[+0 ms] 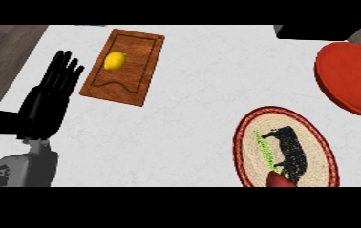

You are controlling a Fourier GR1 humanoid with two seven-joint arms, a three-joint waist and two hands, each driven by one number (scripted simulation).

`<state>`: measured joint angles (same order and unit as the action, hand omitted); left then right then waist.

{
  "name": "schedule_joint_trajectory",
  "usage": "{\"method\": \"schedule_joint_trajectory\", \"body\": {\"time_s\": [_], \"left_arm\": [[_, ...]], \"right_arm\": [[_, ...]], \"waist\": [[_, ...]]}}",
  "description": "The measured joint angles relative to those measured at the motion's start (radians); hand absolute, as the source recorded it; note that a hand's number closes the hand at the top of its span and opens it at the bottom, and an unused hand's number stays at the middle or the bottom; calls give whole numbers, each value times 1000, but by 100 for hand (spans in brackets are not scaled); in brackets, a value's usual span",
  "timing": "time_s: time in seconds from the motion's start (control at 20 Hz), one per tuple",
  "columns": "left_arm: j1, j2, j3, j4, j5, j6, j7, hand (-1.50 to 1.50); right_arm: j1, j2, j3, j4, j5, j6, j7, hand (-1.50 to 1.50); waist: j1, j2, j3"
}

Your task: Pick the tomato from the placemat and place it in the bowl

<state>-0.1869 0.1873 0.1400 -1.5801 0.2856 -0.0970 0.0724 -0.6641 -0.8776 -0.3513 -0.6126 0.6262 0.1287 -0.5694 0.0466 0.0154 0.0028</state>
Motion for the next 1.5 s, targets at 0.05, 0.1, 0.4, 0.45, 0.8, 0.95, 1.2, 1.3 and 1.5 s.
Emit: {"method": "schedule_joint_trajectory", "body": {"time_s": [0.05,0.1,0.4,0.45,0.8,0.95,1.2,1.3,1.5], "left_arm": [[-5,4,1,-1,5,-4,5,0],[3,-3,-5,-2,-1,-3,-2,0],[-25,-3,-7,9,8,-14,2,0],[-24,-9,-15,4,3,-12,1,0],[-37,-16,-26,14,-1,-18,-9,0],[-40,-21,-30,15,-1,-17,-6,0],[-33,-15,-23,13,-2,-16,-9,0],[-36,-17,-20,14,0,-14,-9,0],[-29,-18,-18,9,1,-15,-16,0]], "right_arm": [[-16,0,-1,41,7,-15,-23,150],[-40,6,7,76,21,-30,-26,150],[-124,41,51,240,104,-115,-30,150],[-130,42,67,260,124,-115,-26,150],[-171,73,89,400,163,-56,30,-150],[-192,82,80,428,153,-8,-8,-150],[-218,74,-8,461,63,66,-93,-150],[-239,73,-69,481,2,105,-103,-150],[-260,34,-179,519,-106,173,-91,-150]], "waist": [[3,1,0],[6,2,0],[28,13,2],[34,15,2],[52,27,5],[54,27,6],[47,26,8],[44,26,9],[40,27,9]]}}
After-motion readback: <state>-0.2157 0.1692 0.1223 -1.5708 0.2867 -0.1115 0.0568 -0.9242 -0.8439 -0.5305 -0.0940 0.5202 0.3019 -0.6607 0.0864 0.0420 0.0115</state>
